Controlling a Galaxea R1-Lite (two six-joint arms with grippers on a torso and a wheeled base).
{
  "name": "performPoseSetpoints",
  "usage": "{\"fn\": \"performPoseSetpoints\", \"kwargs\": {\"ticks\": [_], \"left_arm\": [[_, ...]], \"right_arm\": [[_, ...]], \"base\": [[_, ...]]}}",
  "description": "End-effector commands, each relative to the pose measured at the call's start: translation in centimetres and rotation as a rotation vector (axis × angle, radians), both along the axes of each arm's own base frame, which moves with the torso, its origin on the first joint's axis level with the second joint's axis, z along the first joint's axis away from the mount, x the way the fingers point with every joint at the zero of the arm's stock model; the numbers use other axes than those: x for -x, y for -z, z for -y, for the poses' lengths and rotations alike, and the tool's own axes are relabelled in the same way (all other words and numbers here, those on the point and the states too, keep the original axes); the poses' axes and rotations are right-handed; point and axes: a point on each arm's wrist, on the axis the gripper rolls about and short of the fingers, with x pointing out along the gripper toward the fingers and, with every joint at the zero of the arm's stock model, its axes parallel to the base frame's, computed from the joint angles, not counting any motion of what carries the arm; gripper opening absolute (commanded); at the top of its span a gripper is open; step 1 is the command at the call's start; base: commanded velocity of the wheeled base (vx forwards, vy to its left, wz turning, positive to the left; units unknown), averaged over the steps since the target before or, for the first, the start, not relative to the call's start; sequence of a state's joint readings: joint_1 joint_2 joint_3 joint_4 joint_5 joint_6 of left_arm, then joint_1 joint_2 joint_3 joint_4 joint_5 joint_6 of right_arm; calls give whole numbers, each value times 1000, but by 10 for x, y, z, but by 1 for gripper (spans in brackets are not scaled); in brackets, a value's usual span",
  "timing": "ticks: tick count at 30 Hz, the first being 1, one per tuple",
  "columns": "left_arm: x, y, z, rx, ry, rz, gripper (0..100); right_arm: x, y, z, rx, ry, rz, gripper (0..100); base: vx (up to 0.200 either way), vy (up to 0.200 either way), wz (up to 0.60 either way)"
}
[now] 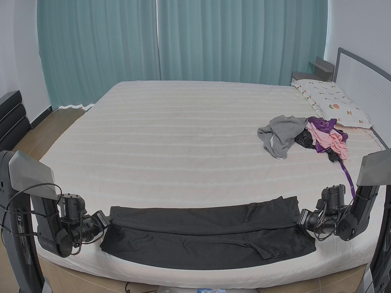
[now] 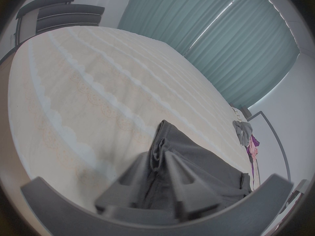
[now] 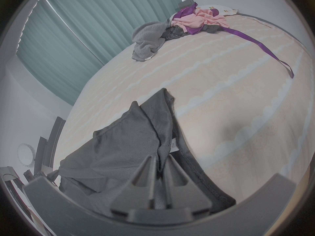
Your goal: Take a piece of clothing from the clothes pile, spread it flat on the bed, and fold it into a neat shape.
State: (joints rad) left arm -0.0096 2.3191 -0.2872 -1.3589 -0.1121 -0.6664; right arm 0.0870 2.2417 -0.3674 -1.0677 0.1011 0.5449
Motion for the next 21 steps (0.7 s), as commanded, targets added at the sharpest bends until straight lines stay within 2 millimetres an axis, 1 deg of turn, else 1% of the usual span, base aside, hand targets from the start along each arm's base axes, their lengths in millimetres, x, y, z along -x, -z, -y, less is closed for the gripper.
{"fn": "performPoseSetpoints", "kwargs": {"ticks": [1,4,7,8,9,11,12,14,15,16,17,18,21], "left_arm": [[3,2,0,-7,18,-12,100],[3,1,0,-8,18,-8,100],[0,0,0,-4,13,6,100],[0,0,0,-4,13,6,100],[-2,-2,-4,-1,0,16,100],[-5,-3,-6,2,-8,30,100],[-7,-2,-7,7,-10,34,100],[-14,-4,-8,28,-26,57,100],[-14,-4,-8,28,-26,57,100],[-25,-5,-8,61,-46,81,100],[-26,-5,-7,65,-47,84,100],[-34,-4,-7,76,-51,93,100],[-48,2,-4,71,-31,75,100]], "right_arm": [[2,9,-2,5,-13,-32,100],[0,5,-1,3,-10,-9,100],[-6,-9,4,-10,16,51,100],[-6,-9,4,-10,16,51,100],[-11,-21,13,-18,47,101,100],[-15,-31,23,-32,68,135,100],[-16,-33,27,-45,76,144,100],[-19,-31,33,-84,78,143,100],[-19,-31,33,-84,78,143,100],[-24,-28,35,-133,89,136,100],[-24,-27,36,-142,92,133,100],[-29,-25,37,-179,101,131,100],[-33,-22,38,-238,96,119,100]], "base": [[0,0,0],[0,0,0],[0,0,0],[0,0,0],[0,0,0],[0,0,0],[0,0,0],[0,0,0],[0,0,0],[0,0,0],[0,0,0],[0,0,0],[0,0,0]]}}
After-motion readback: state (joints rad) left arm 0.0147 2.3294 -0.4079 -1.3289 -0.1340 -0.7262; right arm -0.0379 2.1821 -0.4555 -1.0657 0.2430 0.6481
